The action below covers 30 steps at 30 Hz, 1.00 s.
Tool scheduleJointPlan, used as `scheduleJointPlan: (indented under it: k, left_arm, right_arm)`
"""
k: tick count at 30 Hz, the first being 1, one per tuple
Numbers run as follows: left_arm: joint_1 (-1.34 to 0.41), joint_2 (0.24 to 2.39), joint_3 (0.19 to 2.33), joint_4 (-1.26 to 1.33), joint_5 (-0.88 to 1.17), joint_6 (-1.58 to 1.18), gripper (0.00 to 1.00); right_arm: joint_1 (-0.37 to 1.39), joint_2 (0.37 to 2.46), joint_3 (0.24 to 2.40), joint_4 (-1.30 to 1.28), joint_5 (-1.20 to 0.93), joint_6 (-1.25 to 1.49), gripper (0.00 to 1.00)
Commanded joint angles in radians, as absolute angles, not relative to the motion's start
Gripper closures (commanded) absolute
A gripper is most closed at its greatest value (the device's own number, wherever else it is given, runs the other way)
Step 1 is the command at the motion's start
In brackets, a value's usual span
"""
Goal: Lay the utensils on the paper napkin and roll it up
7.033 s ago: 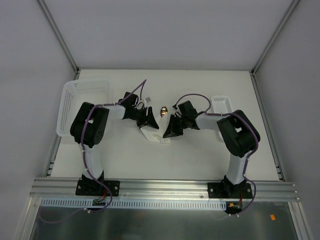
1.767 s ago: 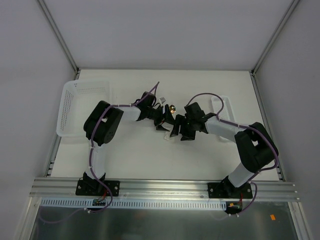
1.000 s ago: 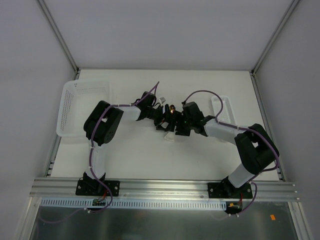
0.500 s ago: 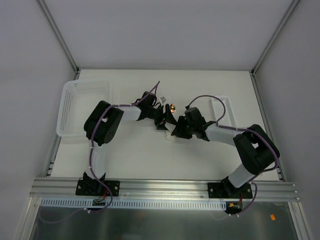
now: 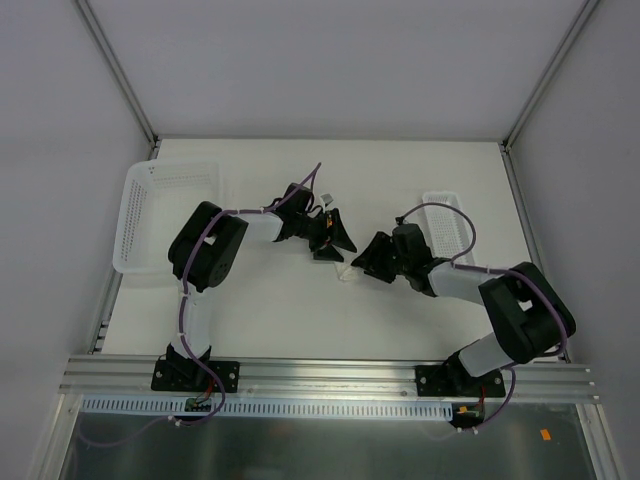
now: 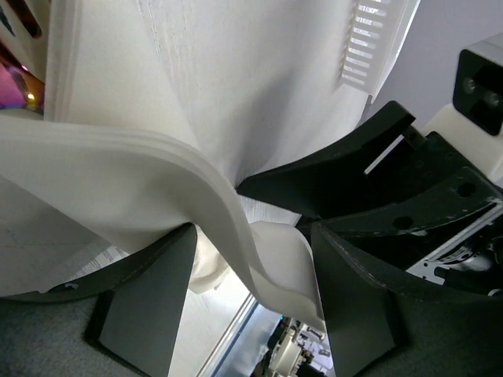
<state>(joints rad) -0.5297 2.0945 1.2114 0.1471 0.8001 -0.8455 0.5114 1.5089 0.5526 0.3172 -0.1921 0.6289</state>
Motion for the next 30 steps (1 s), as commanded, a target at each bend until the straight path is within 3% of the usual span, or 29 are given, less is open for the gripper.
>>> scheduleJointPlan:
  k: [1,17,20,24,30]
  left_arm:
    - [-0.522,2.158,1.183,0.044,0.653,-0.767,0.37]
    - [-0.523,2.163,1.186,0.048,0.658,-0.767,0.37]
    - [-0.522,2.163,1.187,0.048,0.658,-0.765,0.37]
    - [-0.523,2.164,1.186,0.048,0.660,-0.765,0.37]
    - [-0.523,2.169,1.181,0.048,0.661,-0.762,0.37]
  right_arm:
    - [0.502,1.497,0.560,0.339,-0.143,0.627,0.43]
    - [0.505,1.615,0.647,0.443,-0.290,0.555,0.41]
    - [0.503,1.611,0.640,0.448,-0.259,0.555,0.48]
    - [0.483,1.611,0.604,0.452,-0.213,0.600,0.77]
    - [0.437,1.602,0.503,0.503,-0.216,0.701,1.00]
